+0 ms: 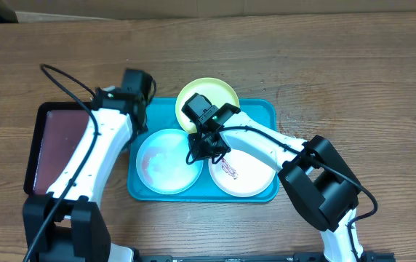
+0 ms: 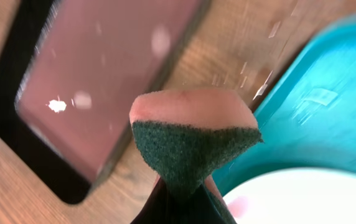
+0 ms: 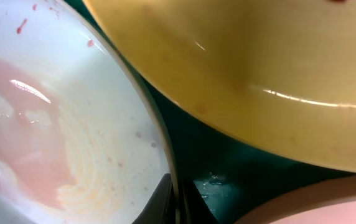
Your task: Clean dirty plates on tray and stack at the side
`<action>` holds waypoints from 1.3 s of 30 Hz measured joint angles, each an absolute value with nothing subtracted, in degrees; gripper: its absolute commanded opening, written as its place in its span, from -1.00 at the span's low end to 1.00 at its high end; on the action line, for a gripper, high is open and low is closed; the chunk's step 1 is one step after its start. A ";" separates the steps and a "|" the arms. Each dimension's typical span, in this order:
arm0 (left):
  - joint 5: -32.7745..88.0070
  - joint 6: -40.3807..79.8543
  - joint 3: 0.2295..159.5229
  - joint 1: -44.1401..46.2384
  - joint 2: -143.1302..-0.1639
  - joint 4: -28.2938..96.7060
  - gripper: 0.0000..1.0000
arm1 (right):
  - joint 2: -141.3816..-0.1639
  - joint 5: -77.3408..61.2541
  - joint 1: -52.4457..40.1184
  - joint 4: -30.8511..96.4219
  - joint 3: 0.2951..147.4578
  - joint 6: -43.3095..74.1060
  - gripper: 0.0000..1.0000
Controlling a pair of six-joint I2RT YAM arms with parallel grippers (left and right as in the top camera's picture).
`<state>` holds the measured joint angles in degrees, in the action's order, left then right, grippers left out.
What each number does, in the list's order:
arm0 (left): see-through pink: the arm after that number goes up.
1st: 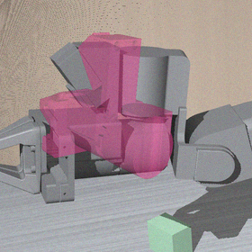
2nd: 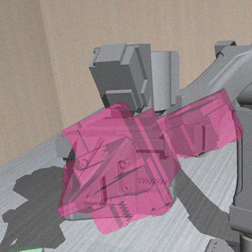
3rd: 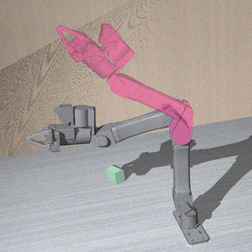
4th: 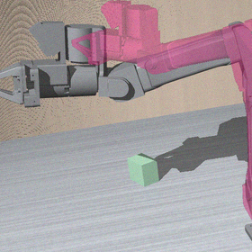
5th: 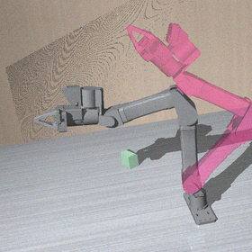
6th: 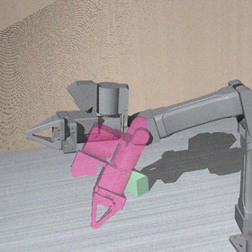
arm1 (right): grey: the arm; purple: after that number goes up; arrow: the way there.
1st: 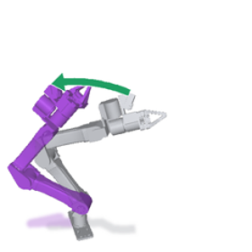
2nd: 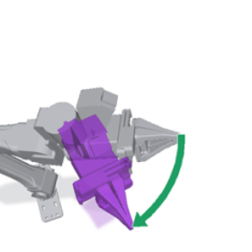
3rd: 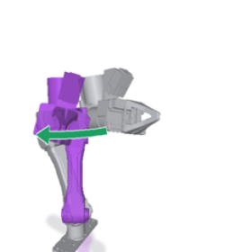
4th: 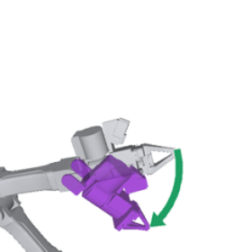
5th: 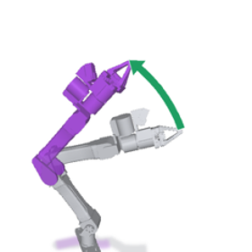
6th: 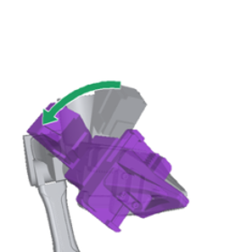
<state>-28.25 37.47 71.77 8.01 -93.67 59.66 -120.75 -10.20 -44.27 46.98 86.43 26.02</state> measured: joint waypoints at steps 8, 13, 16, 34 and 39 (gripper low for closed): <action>-15.64 37.47 79.11 -6.81 -93.65 61.39 -0.92 | -118.65 -2.68 -47.64 50.35 90.61 23.57 -0.93; -2.22 35.31 79.11 -22.04 -93.65 61.78 -0.92 | -115.92 13.04 -50.37 55.75 97.10 19.20 -0.93; 3.03 33.36 79.07 -28.42 -93.65 62.46 -0.92 | -114.96 23.70 -52.14 57.67 101.93 16.12 -0.93; 9.04 31.07 79.00 -33.17 -93.65 62.15 -0.92 | -114.15 70.59 -68.84 45.50 108.77 -13.06 -0.93; 8.95 31.00 79.00 -33.17 -93.65 62.22 -0.92 | -114.15 72.23 -68.66 45.47 108.77 -15.11 -0.93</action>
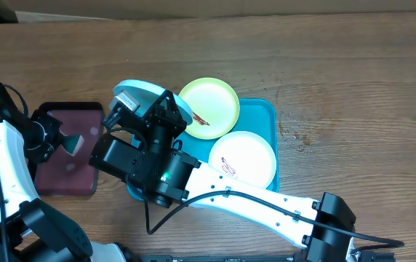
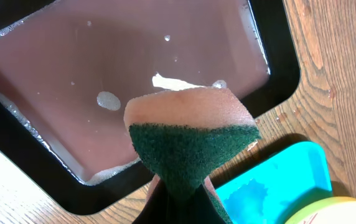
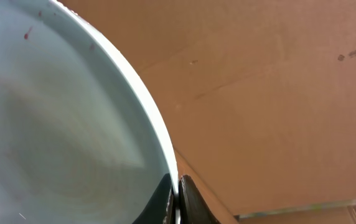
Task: Clean dirty plates on tray and stack at the side
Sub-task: 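Lift the light-blue-rimmed plate with the right gripper and set it right of tray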
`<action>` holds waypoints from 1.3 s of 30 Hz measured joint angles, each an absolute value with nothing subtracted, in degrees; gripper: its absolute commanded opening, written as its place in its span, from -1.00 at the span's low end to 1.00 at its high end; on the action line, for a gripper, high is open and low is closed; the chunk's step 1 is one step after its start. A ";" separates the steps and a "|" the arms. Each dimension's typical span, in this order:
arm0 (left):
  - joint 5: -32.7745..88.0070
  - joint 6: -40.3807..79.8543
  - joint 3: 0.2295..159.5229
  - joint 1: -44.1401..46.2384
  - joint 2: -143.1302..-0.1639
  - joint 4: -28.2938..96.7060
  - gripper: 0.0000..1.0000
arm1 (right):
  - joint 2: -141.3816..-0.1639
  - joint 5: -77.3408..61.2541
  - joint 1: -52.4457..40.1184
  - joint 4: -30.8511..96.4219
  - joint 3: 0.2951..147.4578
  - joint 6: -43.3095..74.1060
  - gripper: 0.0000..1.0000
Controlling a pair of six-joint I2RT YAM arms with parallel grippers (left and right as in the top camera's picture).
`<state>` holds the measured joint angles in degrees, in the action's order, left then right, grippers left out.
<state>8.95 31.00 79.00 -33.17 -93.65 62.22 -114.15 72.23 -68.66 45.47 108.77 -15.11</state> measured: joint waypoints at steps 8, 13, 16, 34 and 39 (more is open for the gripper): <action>8.78 30.89 79.00 -33.17 -93.65 62.41 -0.92 | -114.15 68.82 -68.60 46.78 108.77 -13.76 -0.93; 8.78 30.89 79.00 -33.17 -93.65 62.41 -0.92 | -114.15 64.20 -66.87 47.66 108.77 -6.68 -0.93; 8.75 30.89 79.00 -33.17 -93.65 62.43 -0.92 | -114.15 54.94 -63.72 50.85 108.84 -4.82 -0.93; 8.78 29.80 78.96 -33.17 -93.65 62.78 -0.92 | -113.25 -1.13 -27.53 59.86 108.90 19.51 -0.93; 8.78 29.78 78.87 -33.17 -93.65 62.78 -0.92 | -113.25 -10.13 -9.69 66.19 108.88 21.02 -0.93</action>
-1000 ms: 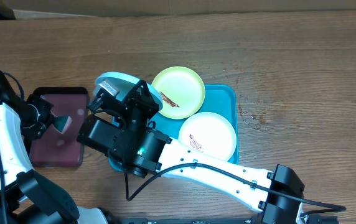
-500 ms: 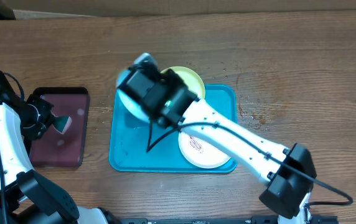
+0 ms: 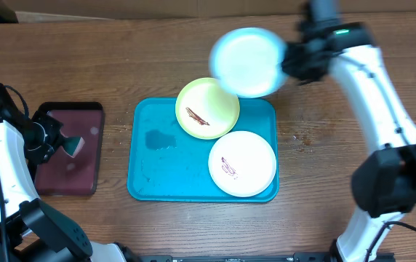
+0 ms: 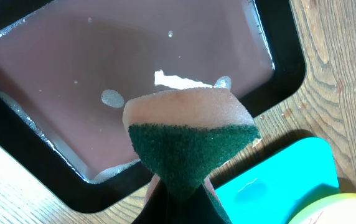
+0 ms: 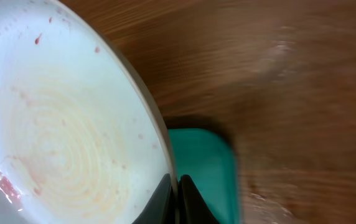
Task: Clean dirty plates on tray and stack at the side
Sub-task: 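Lift the light-blue-rimmed plate with the right gripper and set it right of tray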
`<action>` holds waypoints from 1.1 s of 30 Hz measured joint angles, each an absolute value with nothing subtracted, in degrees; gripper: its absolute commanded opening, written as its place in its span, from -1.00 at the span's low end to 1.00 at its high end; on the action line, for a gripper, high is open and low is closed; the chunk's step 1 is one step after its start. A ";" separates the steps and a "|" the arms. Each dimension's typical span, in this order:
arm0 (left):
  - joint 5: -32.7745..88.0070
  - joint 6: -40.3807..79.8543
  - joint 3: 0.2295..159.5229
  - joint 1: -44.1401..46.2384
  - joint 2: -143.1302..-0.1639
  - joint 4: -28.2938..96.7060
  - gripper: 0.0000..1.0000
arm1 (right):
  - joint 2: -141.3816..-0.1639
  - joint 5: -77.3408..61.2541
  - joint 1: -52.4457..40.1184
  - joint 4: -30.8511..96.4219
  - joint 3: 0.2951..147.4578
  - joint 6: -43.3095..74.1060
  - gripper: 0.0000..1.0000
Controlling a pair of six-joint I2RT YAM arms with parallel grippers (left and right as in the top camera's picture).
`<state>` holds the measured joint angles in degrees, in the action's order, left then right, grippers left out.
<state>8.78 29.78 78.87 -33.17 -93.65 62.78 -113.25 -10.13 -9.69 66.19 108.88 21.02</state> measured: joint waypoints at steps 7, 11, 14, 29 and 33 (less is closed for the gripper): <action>8.75 29.78 78.78 -32.97 -93.65 62.35 -0.92 | -112.44 -8.49 6.22 65.36 99.74 21.85 -0.93; 8.62 29.76 78.78 -32.42 -93.65 62.28 -0.92 | -112.44 -6.79 8.43 60.95 93.25 22.04 -0.93; 8.60 29.71 78.78 -32.23 -93.65 62.26 -0.92 | -112.44 -5.69 9.28 58.06 89.86 22.24 -0.93; 8.56 29.56 78.78 -32.23 -93.65 62.11 -0.92 | -112.44 -6.24 10.94 56.90 85.69 21.69 0.07; 8.58 29.58 78.78 -32.23 -93.65 62.13 -0.92 | -112.44 -10.37 8.93 55.55 85.69 20.01 0.06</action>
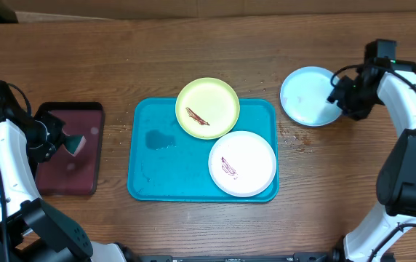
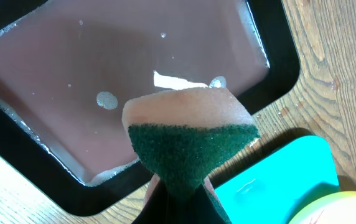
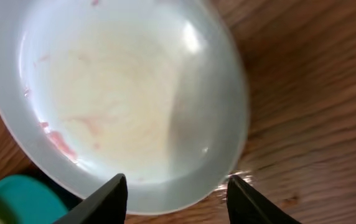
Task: Clean dirty plates on tray and stack at the side
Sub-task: 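Lift the light-blue-rimmed plate with the right gripper and set it right of tray, then grasp the yellow plate rim with the right gripper and drag it left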
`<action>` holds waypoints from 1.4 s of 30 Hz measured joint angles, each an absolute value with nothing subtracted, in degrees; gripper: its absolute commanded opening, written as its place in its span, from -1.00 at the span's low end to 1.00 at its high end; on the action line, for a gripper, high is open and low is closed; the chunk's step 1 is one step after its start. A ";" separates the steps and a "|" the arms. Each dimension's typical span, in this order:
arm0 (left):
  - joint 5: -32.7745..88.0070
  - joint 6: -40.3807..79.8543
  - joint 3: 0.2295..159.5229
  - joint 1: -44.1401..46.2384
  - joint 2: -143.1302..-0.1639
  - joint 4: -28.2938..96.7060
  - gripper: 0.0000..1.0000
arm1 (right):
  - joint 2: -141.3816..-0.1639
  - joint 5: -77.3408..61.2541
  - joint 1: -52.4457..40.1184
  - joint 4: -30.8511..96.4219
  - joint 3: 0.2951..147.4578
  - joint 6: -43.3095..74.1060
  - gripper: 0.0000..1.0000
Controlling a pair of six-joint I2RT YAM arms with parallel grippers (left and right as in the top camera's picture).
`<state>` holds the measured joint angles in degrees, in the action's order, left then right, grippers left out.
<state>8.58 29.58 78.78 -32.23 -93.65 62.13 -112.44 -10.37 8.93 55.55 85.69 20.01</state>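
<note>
A pale blue plate (image 1: 308, 96) lies flat on the wood to the right of the teal tray (image 1: 157, 171), with faint pink smears inside (image 3: 122, 99). My right gripper (image 1: 341, 97) stands open just above its right rim (image 3: 176, 186), holding nothing. On the tray rest a yellow-green plate (image 1: 207, 108) with a red streak and a white plate (image 1: 242, 163) with a red mark. My left gripper (image 1: 61, 143) is shut on a pink and green sponge (image 2: 189, 140) above the black basin (image 2: 53, 180).
The black basin (image 1: 48, 183) of reddish water sits at the table's left. The tray's left half holds a wet patch (image 1: 156, 138). Cardboard (image 1: 193, 7) lines the far edge of the table.
The pale blue plate was held in the air above the tray's far right corner; now it lies on the table right of the tray and my right gripper has opened. The left arm has stayed put.
The right gripper first gripped the pale blue plate's rim on the tray while the left held the sponge by the basin. Then the plate was lifted, tilted, over the tray's left side. Later it was aloft at the far right, and now it lies released on the table.
</note>
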 measured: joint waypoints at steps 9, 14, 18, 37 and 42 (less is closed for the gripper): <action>8.58 29.56 78.78 -32.23 -93.65 62.13 -0.92 | -112.44 -19.29 -2.48 45.84 85.69 13.82 0.10; 8.58 29.56 78.76 -32.23 -93.65 62.13 -0.92 | -112.44 -15.40 -13.37 38.76 85.69 12.64 0.33; 8.56 29.54 78.74 -32.23 -93.65 62.13 -0.92 | -112.90 -9.06 -20.78 33.87 85.69 12.19 0.41; 8.58 29.50 78.08 -31.86 -93.65 61.04 -0.92 | -120.68 -3.57 -24.80 22.52 85.54 6.00 -0.16; 8.58 29.50 78.08 -31.86 -93.65 61.01 -0.92 | -121.78 -3.53 -24.80 23.20 85.54 6.15 -0.56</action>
